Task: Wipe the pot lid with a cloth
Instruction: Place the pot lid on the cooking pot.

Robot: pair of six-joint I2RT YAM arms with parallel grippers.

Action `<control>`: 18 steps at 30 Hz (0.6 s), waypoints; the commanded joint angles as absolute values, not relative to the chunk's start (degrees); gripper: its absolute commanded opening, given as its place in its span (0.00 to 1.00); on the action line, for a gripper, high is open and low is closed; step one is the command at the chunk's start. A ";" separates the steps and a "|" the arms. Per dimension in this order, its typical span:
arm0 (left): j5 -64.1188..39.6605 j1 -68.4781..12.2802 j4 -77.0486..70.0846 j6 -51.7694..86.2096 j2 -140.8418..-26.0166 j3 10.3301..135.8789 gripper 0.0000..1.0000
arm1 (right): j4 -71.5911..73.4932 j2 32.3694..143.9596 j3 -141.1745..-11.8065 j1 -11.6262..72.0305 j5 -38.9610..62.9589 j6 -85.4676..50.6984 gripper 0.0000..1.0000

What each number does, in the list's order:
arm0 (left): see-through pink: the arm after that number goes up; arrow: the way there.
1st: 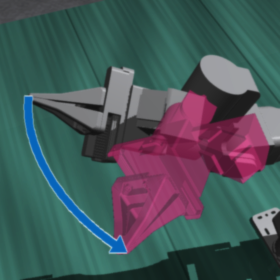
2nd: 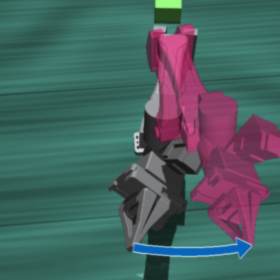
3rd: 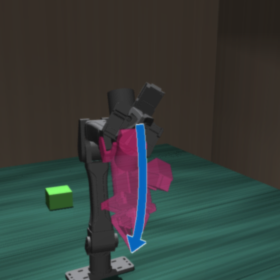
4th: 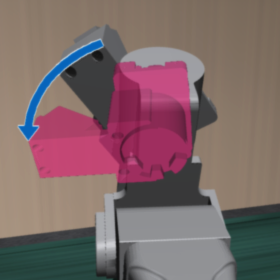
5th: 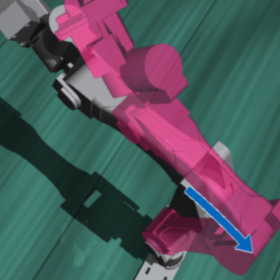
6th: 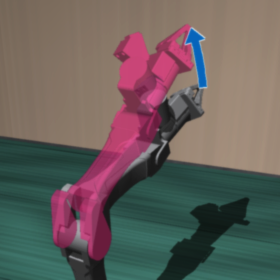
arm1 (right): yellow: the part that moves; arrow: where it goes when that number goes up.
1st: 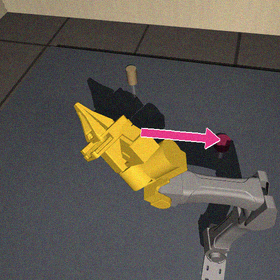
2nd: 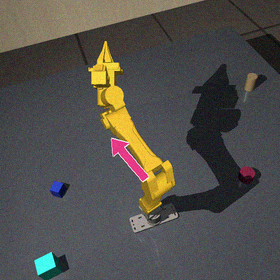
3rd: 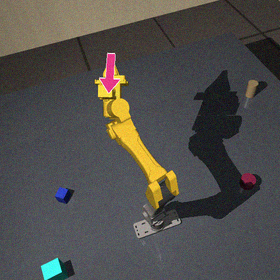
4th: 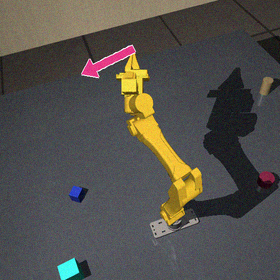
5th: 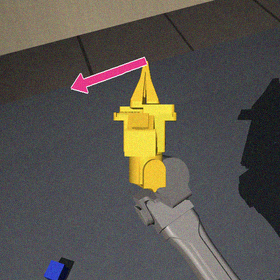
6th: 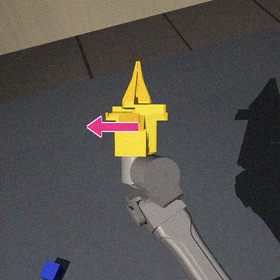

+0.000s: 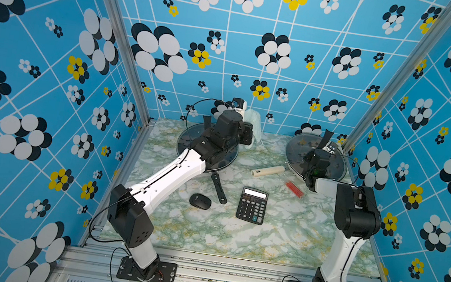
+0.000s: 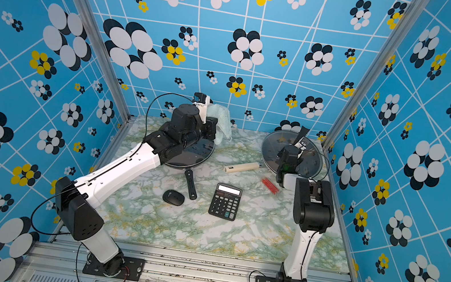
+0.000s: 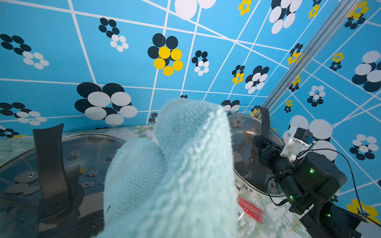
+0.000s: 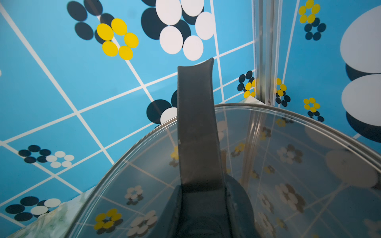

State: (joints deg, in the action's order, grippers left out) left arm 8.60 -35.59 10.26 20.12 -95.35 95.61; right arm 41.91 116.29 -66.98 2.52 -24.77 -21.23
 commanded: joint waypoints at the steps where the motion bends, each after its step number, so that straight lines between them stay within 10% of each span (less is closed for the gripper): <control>1: 7.95 -35.16 9.84 20.44 -95.81 95.27 0.00 | 42.45 112.53 -66.03 1.67 -28.79 -19.72 0.00; 18: 7.35 -35.24 11.07 20.42 -95.62 95.76 0.00 | 40.97 113.72 -66.34 0.44 -26.29 -20.84 0.00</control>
